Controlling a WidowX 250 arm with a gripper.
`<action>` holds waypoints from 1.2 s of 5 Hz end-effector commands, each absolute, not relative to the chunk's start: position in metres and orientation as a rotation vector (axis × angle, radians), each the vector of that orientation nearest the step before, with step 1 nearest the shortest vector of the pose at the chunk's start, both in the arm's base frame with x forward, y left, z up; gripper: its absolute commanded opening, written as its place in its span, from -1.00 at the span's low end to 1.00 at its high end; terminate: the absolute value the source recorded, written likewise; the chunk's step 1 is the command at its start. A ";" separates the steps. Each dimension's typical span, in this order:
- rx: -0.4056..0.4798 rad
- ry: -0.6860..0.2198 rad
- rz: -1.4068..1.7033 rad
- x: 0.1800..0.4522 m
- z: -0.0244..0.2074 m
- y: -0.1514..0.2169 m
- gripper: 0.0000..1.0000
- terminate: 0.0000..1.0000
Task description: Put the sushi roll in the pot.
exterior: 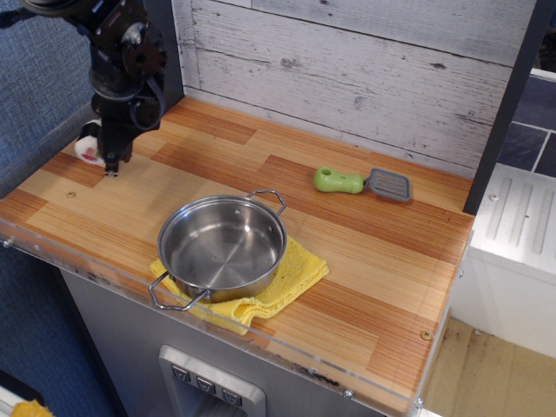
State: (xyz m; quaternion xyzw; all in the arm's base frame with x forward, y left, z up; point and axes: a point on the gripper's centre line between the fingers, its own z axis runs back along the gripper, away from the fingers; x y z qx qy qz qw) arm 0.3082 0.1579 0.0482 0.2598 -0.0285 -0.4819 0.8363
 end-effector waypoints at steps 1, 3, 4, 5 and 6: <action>0.541 -0.243 -1.030 0.304 0.096 0.116 -1.00 -1.00; 0.373 -0.351 -1.081 0.274 0.099 0.061 -1.00 -1.00; 0.294 -0.398 -1.100 0.265 0.097 0.034 -1.00 -1.00; 0.230 -0.432 -1.117 0.258 0.092 0.014 -1.00 -1.00; 0.159 -0.456 -1.124 0.252 0.084 0.000 -1.00 -1.00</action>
